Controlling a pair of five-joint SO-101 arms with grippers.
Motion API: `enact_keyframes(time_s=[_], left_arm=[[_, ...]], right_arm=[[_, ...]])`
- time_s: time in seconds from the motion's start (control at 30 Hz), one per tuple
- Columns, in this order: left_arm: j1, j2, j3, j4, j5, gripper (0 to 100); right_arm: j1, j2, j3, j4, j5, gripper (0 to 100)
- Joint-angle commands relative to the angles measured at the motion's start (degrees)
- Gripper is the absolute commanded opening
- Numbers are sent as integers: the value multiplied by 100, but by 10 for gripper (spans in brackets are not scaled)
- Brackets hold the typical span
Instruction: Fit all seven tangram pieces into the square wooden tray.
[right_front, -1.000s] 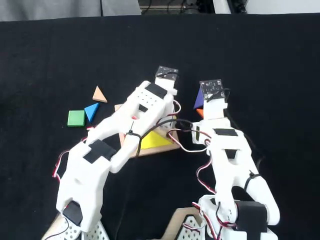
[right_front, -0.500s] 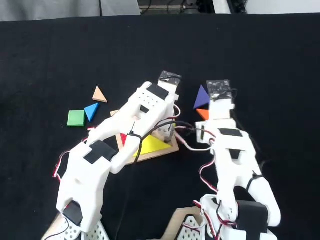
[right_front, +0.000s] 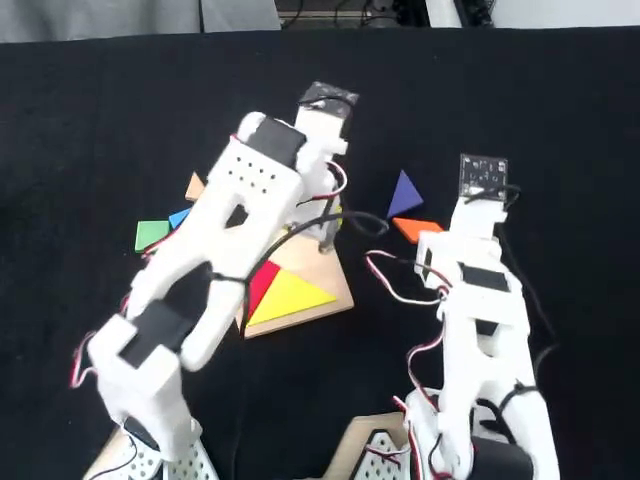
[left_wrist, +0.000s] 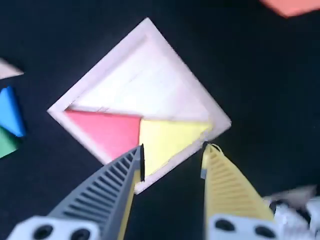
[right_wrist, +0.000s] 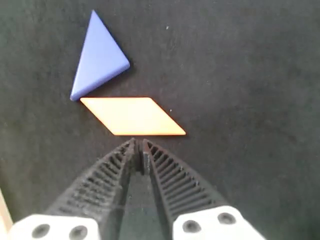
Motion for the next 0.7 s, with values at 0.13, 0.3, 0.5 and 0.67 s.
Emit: enact_keyframes(time_s=[0.13, 0.3, 0.5, 0.67], left_arm=[[-1385, -1591, 338, 299, -281, 205], [-2431, -2892, 875, 299, -360, 205], [-3099, -4747, 3143, -149, -870, 205], [-3908, -6233, 6378, -2171, -818, 205]], right_arm=[[-220, -277, 110, -273, 9, 11], [-220, -277, 136, -281, 9, 11], [-457, -84, -40, 88, 624, 11], [-686, 602, -892, 1029, 1073, 11]])
